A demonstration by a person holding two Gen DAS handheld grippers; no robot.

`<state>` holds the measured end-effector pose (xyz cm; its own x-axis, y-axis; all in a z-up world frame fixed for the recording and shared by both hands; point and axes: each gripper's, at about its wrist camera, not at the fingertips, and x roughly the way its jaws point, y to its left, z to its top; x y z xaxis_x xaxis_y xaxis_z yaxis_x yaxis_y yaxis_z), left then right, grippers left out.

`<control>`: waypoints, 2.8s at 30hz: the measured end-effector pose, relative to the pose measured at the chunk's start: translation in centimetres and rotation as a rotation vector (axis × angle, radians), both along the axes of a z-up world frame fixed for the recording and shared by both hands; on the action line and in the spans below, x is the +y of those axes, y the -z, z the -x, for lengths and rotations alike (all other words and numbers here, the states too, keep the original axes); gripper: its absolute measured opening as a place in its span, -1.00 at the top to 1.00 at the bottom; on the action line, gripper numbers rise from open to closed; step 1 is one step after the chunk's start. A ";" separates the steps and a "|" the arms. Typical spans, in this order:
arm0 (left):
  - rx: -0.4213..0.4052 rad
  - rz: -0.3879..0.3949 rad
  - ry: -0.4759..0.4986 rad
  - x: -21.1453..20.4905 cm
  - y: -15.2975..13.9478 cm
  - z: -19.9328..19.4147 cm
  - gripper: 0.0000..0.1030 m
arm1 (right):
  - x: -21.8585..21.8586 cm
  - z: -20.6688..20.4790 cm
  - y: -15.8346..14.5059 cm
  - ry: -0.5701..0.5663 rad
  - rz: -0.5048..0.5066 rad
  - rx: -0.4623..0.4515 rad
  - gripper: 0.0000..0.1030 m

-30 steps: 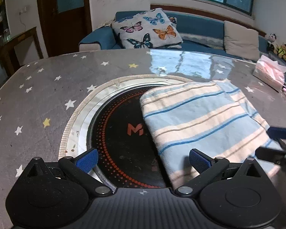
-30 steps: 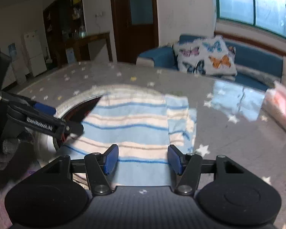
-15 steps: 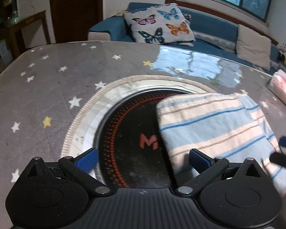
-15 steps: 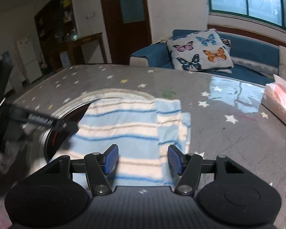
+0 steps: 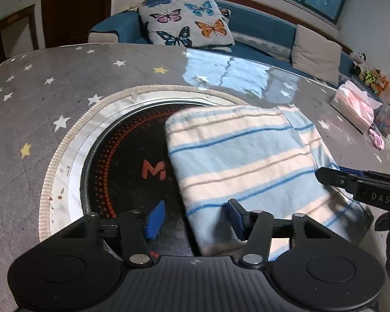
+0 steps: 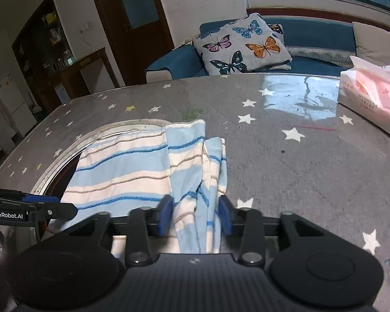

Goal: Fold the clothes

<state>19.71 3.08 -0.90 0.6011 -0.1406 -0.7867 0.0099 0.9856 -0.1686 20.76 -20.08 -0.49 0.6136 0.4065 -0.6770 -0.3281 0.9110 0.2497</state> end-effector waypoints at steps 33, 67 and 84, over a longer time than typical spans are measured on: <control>0.020 0.028 0.206 -0.8 -3.1 13.8 0.03 | -2.9 15.8 -4.3 -0.087 0.042 -0.082 0.46; -0.047 -0.022 0.062 -2.4 -1.5 4.2 0.14 | 1.0 9.6 -1.9 -0.084 0.057 -0.102 0.75; -0.042 -0.071 0.011 -2.7 -1.3 3.3 0.09 | 0.3 9.1 -1.0 -0.062 0.057 -0.097 0.75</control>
<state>16.41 0.36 0.44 0.6325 -0.0922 -0.7690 0.0267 0.9949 -0.0974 11.66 -19.77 0.46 0.6520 0.4083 -0.6388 -0.4042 0.9001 0.1628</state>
